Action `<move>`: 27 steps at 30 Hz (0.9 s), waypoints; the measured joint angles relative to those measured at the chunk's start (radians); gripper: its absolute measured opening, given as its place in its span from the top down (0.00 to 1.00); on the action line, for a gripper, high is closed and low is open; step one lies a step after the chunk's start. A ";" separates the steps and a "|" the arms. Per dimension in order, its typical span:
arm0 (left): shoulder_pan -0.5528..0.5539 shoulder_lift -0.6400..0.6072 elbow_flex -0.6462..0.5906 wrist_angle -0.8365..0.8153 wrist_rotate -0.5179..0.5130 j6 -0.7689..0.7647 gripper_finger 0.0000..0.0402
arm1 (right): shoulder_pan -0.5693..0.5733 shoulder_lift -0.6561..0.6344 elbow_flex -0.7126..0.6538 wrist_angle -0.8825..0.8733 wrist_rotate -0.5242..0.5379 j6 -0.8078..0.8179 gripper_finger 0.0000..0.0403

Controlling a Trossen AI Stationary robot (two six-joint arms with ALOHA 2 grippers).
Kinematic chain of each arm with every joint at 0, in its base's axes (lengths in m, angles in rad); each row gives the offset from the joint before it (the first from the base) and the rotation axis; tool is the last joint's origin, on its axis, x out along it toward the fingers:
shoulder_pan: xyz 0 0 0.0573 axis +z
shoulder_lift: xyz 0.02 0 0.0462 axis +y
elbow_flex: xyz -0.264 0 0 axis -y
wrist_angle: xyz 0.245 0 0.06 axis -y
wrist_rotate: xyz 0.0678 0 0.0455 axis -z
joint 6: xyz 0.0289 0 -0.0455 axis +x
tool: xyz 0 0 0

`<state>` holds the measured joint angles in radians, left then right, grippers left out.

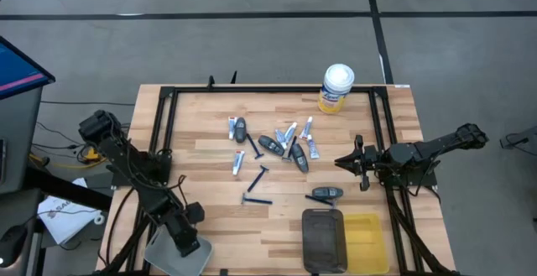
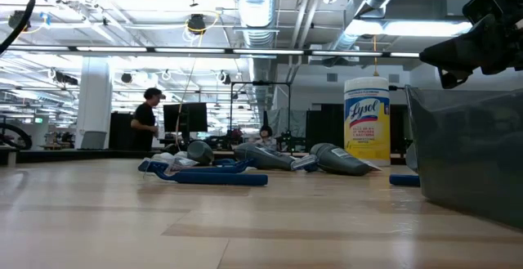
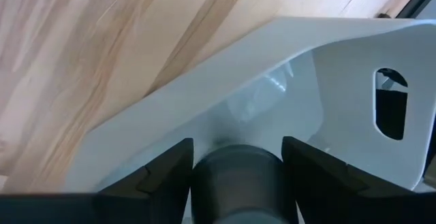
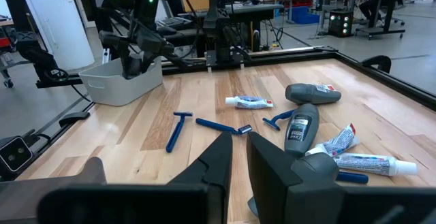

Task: Pick & Place Travel size toiletries
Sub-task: Put the deodorant into the gray bin

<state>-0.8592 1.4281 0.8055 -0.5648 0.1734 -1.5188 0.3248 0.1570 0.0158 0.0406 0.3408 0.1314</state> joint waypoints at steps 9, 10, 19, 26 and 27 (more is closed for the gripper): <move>0.000 -0.005 0.000 0.008 0.045 0.006 0.46 | 0.000 0.000 0.000 0.000 0.000 0.000 0.90; 0.000 -0.012 0.000 0.009 0.045 0.006 0.45 | 0.000 0.000 0.000 0.000 0.000 0.000 0.90; 0.007 -0.132 0.000 0.015 0.044 0.011 0.34 | 0.000 0.000 0.000 0.000 0.000 0.000 0.90; 0.114 -0.318 0.000 0.091 -0.179 0.016 0.31 | 0.000 0.000 0.000 0.000 0.000 0.000 0.90; 0.138 -0.350 0.000 0.105 -0.249 0.034 0.31 | 0.000 0.000 0.000 0.000 0.000 0.000 0.90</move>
<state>-0.7216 1.0776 0.8055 -0.4601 -0.0752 -1.4844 0.3248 0.1567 0.0154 0.0410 0.3410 0.1314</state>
